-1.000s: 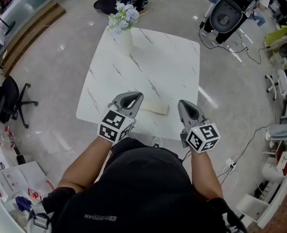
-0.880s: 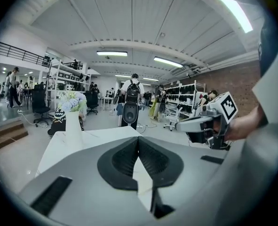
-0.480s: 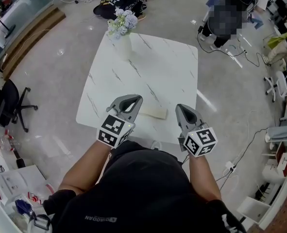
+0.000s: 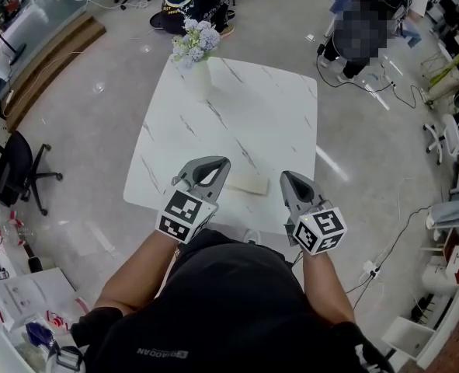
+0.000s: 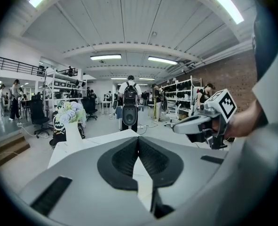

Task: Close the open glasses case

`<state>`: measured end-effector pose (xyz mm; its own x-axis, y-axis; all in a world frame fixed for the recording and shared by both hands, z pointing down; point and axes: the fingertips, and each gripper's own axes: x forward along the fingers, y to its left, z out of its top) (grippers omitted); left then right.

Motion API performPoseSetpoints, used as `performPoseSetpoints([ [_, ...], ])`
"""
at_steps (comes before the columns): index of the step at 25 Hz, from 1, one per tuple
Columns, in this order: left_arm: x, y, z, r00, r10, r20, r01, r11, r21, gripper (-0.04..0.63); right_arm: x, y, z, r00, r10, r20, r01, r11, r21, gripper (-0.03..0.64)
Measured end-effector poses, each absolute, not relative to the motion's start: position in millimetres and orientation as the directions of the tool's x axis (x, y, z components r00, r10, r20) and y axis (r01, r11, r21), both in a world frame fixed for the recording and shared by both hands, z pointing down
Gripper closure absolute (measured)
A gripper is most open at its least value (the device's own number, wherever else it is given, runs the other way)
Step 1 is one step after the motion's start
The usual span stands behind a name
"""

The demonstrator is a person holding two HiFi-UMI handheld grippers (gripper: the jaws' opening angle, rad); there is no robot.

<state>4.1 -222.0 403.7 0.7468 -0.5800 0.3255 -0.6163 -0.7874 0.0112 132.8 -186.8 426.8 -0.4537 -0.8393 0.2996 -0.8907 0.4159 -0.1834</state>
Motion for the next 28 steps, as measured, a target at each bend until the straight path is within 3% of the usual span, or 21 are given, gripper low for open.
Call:
performPoseSetpoints([
  [28,7.2,-217.6,402.9,0.755,-0.567,0.328,-0.596,-0.803,-0.017,0.591,134.3,-188.1,429.9,-0.46,-0.828,0.319,-0.888,0.43,-0.163,0.617],
])
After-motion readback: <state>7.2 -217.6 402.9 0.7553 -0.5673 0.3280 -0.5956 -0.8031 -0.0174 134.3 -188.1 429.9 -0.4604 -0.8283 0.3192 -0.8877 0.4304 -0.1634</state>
